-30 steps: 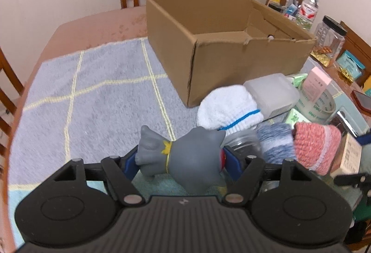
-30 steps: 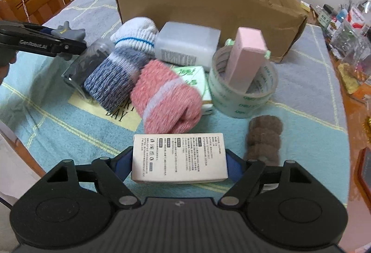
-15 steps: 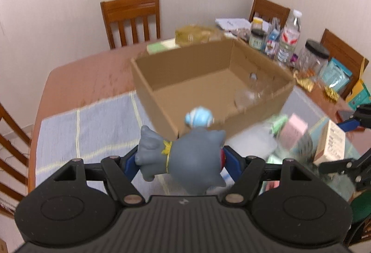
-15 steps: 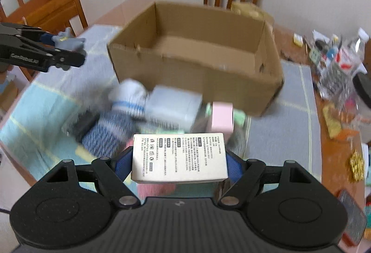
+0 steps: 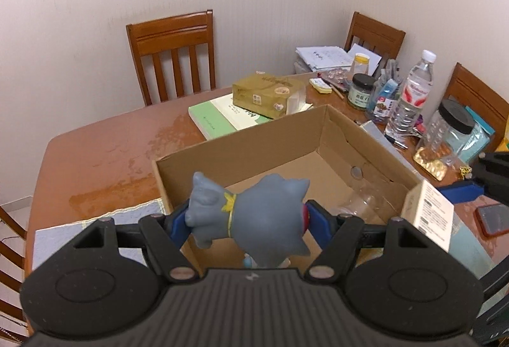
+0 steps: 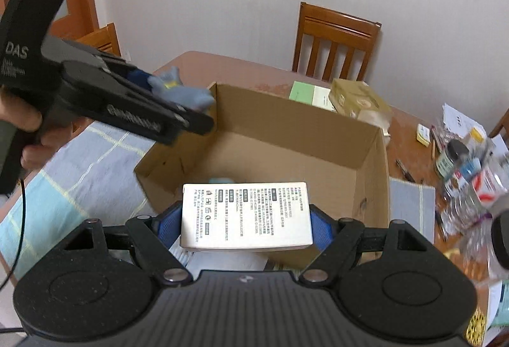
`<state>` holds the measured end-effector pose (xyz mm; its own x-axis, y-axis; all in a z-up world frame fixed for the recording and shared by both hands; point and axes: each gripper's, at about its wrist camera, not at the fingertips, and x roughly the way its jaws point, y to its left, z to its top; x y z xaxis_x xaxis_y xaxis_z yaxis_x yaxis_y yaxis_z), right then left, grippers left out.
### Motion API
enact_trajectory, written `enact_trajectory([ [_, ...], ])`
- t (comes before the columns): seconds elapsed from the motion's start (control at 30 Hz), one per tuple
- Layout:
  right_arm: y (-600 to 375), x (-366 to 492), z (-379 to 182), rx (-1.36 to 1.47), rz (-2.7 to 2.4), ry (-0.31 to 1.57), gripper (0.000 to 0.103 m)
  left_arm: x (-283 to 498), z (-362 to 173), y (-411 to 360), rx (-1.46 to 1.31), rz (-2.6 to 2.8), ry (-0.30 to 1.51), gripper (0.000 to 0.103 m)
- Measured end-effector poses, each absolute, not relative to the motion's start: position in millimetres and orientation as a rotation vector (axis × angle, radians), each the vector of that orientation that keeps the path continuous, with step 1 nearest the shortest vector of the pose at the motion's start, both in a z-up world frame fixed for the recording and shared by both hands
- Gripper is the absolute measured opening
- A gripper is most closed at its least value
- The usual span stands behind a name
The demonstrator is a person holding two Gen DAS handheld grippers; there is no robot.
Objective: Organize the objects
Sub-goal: 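Carry both items over the box while left tool drops the grey toy inside, then release the white carton into the cardboard box with the right tool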
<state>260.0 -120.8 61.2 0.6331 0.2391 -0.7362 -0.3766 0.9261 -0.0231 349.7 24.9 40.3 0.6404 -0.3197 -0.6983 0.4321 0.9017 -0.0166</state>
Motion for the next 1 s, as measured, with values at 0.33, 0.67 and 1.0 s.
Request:
enact_trajectory([
  [0.33,-121.3,296.9,49.5,-0.183,0.36,0.791,0.103,362.1,29.2,20.1,0.161,-0.382,0.731,0.1],
  [0.67,-122.6,286.9,58.0,-0.221,0.367,0.783,0.103,335.7,52.6,33.2,0.2,-0.324,0.719,0.101],
  [1.0,-122.8,237.2,39.4,-0.19,0.306,0.762,0.103,274.9,29.1,52.8,0.205,-0.291,0.745,0.102],
])
